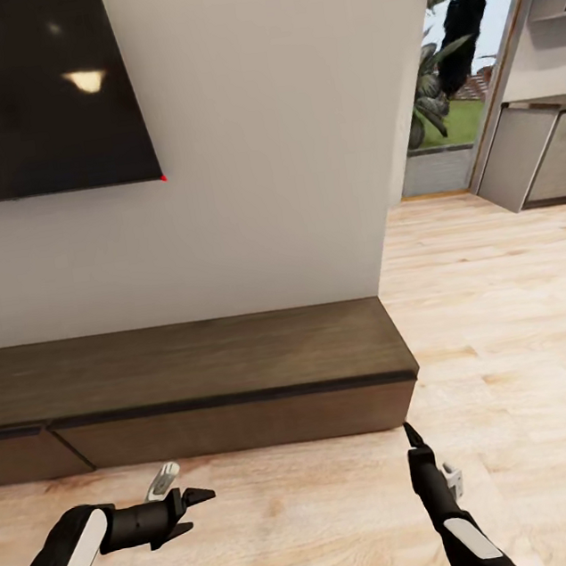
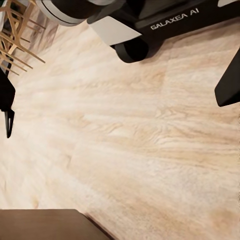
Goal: Place each of the two pumpkins and all three candles from the living room inside a cabinet in the living room (use any cabinet), then make sure every cabinet is closed, and position the cauldron so it is next to a table in the living room.
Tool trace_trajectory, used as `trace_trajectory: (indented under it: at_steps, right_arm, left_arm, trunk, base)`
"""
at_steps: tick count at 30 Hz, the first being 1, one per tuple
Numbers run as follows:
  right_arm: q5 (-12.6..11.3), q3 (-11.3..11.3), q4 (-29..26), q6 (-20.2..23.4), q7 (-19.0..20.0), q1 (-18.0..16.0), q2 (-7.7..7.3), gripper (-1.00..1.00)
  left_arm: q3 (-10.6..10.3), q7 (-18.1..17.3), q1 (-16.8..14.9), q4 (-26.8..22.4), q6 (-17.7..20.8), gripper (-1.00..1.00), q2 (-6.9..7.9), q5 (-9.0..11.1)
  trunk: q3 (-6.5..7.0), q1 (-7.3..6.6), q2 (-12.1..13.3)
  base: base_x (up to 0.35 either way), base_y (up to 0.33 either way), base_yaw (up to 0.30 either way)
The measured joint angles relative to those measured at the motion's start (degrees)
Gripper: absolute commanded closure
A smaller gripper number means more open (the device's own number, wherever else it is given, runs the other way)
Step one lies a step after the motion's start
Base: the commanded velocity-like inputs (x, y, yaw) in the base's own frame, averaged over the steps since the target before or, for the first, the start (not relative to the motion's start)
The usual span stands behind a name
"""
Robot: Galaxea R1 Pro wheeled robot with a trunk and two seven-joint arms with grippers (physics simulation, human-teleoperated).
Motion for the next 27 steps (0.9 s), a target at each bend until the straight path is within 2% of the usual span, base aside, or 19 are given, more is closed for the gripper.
trace_trajectory:
  at_steps: [7,15,20,27]
  right_arm:
    - [-0.3,0.06,-0.02,-0.06,4.51,0.0,-0.44,-1.0]
    - [-0.17,0.2,-0.02,-0.08,6.83,0.0,-0.6,-1.0]
    - [-0.09,0.25,0.06,0.11,13.94,0.0,-0.79,-1.0]
    - [0.05,0.25,0.03,0.08,17.66,0.0,-0.75,-1.0]
  left_arm:
    - [-0.11,-0.05,0.02,0.0,0.0,-1.0,-0.26,0.05]
    - [-0.14,-0.17,0.0,0.0,0.0,-1.0,-0.38,0.06]
    - [-0.24,-3.51,0.0,0.07,0.01,-1.0,-0.38,0.02]
    - [-1.23,-6.02,0.0,0.09,0.0,-1.0,-0.3,-0.03]
  trunk:
    - [-1.26,1.54,-2.81]
    - [-2.69,3.29,-6.02]
    - [-3.59,4.39,-8.02]
    - [-4.85,5.93,-10.83]
  base:
    - [0.0,0.0,0.0]
    - [0.0,0.0,0.0]
    - [0.0,0.0,0.0]
    - [0.0,0.0,0.0]
